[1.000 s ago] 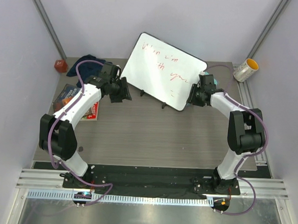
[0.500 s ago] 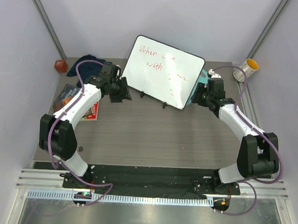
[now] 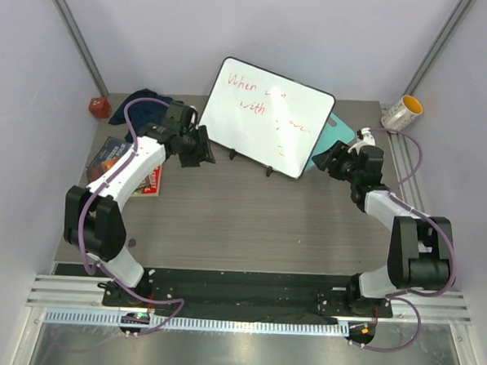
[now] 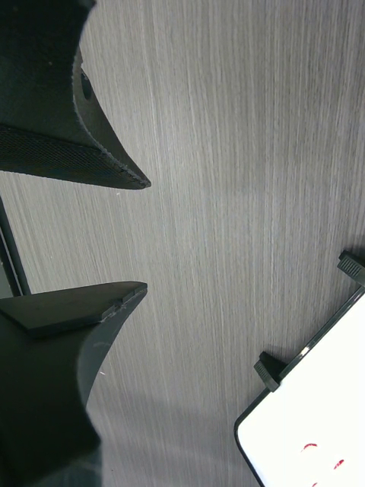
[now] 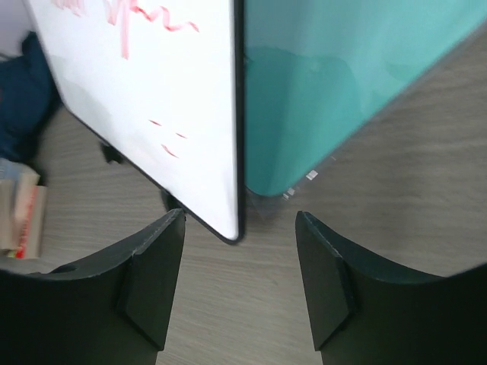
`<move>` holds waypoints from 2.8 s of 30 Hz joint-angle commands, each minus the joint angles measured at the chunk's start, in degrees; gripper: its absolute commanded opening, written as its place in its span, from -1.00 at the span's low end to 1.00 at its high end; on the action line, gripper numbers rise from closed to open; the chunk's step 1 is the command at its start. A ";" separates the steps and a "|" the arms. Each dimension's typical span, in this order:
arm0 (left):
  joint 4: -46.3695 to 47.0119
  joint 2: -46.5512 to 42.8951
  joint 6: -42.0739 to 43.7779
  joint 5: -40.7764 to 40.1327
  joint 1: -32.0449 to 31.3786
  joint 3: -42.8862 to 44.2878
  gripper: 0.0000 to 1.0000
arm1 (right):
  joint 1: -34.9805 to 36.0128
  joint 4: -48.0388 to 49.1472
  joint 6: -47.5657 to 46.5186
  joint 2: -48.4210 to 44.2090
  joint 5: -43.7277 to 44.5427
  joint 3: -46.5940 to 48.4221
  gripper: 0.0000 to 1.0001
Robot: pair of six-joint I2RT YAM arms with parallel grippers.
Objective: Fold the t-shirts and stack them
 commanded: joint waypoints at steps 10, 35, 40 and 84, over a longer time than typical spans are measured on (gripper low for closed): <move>0.81 -1.25 0.64 0.73 0.26 -0.27 0.05 | -5.19 43.92 21.29 17.98 -17.04 -3.76 0.33; 0.72 0.32 0.82 0.12 0.35 -0.27 0.05 | -5.10 54.39 29.64 37.33 -24.69 10.39 0.31; 0.63 0.85 0.82 -0.14 0.35 -0.01 0.05 | -4.14 57.29 32.71 41.12 -27.15 14.17 0.01; 0.28 0.77 1.00 -0.32 0.35 -0.89 0.04 | -4.22 15.47 12.86 52.46 -33.84 50.65 0.46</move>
